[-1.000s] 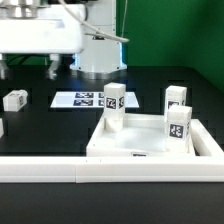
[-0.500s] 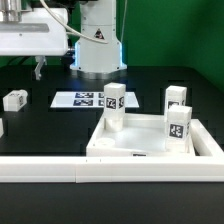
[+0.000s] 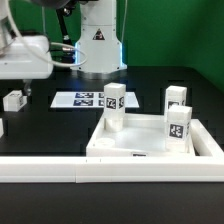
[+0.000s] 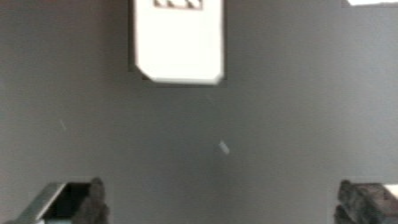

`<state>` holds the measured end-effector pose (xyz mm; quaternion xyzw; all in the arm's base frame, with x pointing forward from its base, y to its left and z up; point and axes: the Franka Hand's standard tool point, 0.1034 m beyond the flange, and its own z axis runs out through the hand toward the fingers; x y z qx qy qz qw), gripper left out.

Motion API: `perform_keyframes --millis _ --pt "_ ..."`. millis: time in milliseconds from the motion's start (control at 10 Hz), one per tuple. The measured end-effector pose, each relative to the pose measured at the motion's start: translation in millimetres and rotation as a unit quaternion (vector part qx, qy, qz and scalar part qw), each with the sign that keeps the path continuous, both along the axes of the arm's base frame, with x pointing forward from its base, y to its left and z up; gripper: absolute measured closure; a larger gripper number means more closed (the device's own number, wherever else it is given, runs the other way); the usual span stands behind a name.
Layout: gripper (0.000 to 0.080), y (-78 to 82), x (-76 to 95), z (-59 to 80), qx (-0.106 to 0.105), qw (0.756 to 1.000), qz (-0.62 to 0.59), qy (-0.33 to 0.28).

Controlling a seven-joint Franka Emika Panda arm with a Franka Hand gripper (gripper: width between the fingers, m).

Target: Assemble square table

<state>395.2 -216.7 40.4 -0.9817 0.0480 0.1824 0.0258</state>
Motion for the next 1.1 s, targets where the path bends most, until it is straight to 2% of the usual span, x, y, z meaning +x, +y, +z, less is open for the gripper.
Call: perform_keyframes --millis 100,200,300,500,600,800,1000,1100 --pt "0.0150 -7.5 -9.1 -3.3 0.000 1.000 -0.003 0.023" --pt "0.0150 -1.7 -24.1 0.8 0.024 0.993 -0.037 0.106" --pt "0.0150 -5.9 -15.8 -2.3 0.023 0.992 -0.034 0.122" --pt "0.0150 -0.5 -24.2 -0.7 0.045 0.975 -0.039 0.212" --pt "0.0150 -4.0 -20.0 -5.8 0.043 0.973 -0.036 0.225" --pt "0.0150 -13.8 -29.4 -18.5 0.043 0.964 -0.042 0.260" --pt "0.0150 -10.5 -43.8 -25.6 0.043 0.953 -0.056 0.295" --pt "0.0150 -11.1 -43.0 -25.7 0.042 0.954 -0.055 0.293"
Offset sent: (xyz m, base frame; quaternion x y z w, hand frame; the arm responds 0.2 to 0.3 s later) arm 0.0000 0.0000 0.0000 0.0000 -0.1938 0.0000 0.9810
